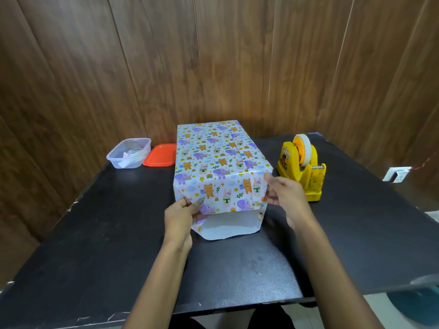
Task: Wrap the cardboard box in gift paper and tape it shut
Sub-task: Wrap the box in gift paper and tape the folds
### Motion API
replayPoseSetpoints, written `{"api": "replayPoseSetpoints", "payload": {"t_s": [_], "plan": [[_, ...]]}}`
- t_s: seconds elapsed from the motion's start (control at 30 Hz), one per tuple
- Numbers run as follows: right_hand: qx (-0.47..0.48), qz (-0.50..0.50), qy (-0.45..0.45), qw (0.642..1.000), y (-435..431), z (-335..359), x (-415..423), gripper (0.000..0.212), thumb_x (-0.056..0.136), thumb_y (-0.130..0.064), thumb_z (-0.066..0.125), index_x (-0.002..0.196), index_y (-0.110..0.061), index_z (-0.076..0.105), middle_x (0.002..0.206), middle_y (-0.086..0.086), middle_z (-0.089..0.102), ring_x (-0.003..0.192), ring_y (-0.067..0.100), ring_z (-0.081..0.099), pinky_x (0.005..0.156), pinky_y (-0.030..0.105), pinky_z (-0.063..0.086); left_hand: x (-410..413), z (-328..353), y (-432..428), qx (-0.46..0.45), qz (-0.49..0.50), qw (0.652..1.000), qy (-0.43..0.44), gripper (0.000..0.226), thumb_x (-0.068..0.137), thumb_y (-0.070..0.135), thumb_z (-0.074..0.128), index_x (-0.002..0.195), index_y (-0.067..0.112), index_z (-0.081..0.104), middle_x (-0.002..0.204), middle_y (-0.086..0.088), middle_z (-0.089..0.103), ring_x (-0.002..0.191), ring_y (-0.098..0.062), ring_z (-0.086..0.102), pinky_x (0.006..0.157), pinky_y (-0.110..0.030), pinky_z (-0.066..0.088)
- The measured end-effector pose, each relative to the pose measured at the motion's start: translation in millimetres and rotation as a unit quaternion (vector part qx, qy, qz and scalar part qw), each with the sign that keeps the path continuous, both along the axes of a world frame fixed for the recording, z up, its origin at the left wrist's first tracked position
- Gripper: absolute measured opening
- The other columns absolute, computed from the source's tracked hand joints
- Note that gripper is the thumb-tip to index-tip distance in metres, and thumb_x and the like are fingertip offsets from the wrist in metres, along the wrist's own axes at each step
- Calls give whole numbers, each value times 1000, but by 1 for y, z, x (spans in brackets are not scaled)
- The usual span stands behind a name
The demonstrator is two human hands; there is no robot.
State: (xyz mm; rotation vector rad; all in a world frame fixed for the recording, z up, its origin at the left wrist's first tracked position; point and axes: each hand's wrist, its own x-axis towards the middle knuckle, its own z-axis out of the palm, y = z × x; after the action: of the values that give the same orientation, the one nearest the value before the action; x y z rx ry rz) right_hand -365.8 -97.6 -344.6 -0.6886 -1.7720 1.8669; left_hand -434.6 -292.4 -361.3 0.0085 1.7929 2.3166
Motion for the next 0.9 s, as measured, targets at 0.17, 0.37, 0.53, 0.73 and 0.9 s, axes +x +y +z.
{"api": "replayPoseSetpoints", "payload": {"t_s": [0.17,0.37,0.53,0.73,0.9], "plan": [[19,-71,-18,997,3,23,-8,30,94,-32,55,85,-4,59,73,3,65,61,12,61,54,22,49,-4,19,-7,-51,65,996,39,24,90,21,62,76,2,59,79,-9,68,65,-21,63,60,-28,52],[-9,-41,-37,998,4,28,-12,22,95,-24,54,86,-5,60,72,5,66,57,14,61,53,22,50,-12,31,-6,-35,107,994,-5,24,93,15,53,70,8,55,75,-8,61,64,-22,60,56,-27,46],[-8,-27,-40,999,8,28,-12,19,95,-20,54,86,-3,60,76,7,66,64,16,62,58,25,51,-9,30,-5,2,115,993,-12,21,91,12,55,70,9,58,71,-5,60,63,-21,61,59,-28,46],[-52,-52,-30,997,5,22,-16,17,93,-18,52,87,-5,62,81,10,67,68,17,63,60,26,52,-6,27,-6,25,95,995,-5,19,92,11,52,76,8,60,76,-6,63,64,-19,61,58,-27,47],[-58,-66,-24,996,0,25,-17,18,92,-14,49,97,-1,61,75,7,63,60,15,59,51,23,46,-3,23,-7,34,77,996,9,22,94,11,53,72,8,55,78,-7,63,68,-19,61,65,-29,50]]}}
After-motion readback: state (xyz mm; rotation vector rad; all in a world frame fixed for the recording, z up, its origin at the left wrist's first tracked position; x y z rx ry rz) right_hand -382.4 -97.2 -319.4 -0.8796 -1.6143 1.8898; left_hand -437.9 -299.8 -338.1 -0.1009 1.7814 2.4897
